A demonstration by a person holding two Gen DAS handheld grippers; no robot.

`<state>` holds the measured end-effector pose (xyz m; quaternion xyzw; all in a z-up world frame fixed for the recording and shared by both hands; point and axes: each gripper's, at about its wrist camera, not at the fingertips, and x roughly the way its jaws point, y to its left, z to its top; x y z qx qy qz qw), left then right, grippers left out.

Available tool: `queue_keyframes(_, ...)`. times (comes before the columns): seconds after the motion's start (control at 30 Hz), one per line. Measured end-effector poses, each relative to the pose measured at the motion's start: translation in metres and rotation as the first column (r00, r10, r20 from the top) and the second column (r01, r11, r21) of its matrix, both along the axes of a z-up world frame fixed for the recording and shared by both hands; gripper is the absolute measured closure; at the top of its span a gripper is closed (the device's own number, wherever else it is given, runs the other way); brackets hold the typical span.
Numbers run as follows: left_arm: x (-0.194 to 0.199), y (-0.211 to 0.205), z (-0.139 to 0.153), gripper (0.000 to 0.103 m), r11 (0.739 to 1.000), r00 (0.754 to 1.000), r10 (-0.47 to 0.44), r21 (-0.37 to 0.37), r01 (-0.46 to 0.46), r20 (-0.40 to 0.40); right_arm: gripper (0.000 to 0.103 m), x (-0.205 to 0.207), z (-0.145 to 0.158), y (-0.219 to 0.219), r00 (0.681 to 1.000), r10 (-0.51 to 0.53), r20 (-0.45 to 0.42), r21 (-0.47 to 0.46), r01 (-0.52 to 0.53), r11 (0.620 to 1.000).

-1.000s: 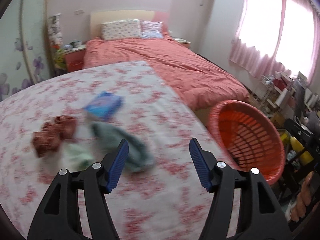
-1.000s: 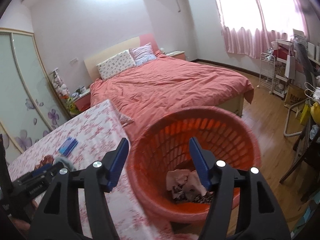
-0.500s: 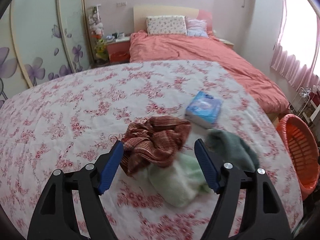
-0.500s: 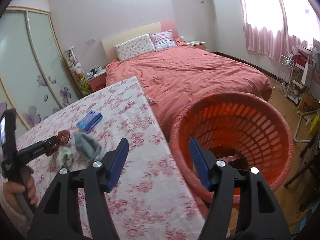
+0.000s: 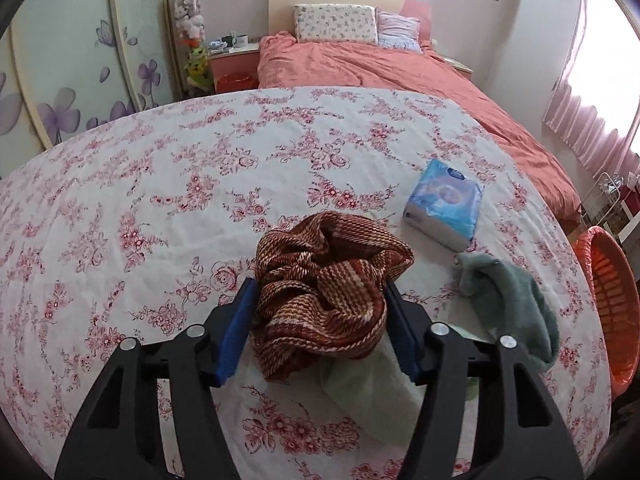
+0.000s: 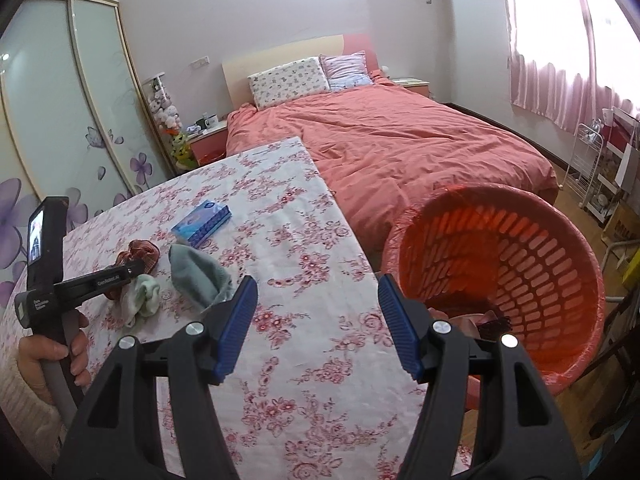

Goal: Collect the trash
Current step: 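Grasp the brown plaid scrunchie with the left tool while the right tool grasps the grey-green sock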

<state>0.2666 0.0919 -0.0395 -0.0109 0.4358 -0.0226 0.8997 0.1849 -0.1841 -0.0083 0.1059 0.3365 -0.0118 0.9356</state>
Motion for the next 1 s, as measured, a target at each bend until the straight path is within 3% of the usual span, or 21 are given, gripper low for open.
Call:
queue_keyframes(0.17, -0.001, 0.008, 0.0, 0.062, 0.999, 1.0, 0.013, -0.031, -0.013, -0.002, 0.041, 0.002, -0.001, 0.008, 1.0, 0.021, -0.002, -0.008, -0.021, 1.0)
queue_keyframes(0.27, -0.001, 0.016, 0.003, 0.068, 0.998, 1.0, 0.029, -0.064, -0.029, 0.0, 0.041, 0.005, -0.001, 0.012, 1.0, 0.03, -0.005, -0.012, -0.03, 0.999)
queue_keyframes(0.7, -0.016, 0.049, 0.025, 0.068, 0.994, 0.993, 0.093, -0.065, -0.088, 0.074, 0.041, 0.02, 0.0, 0.044, 0.996, 0.093, -0.013, -0.038, -0.093, 0.995)
queue_keyframes(1.0, -0.038, 0.073, 0.036, 0.068, 0.993, 0.988, 0.111, -0.056, -0.106, 0.109, 0.041, 0.057, -0.016, 0.089, 0.979, 0.185, -0.085, -0.031, -0.188, 0.982)
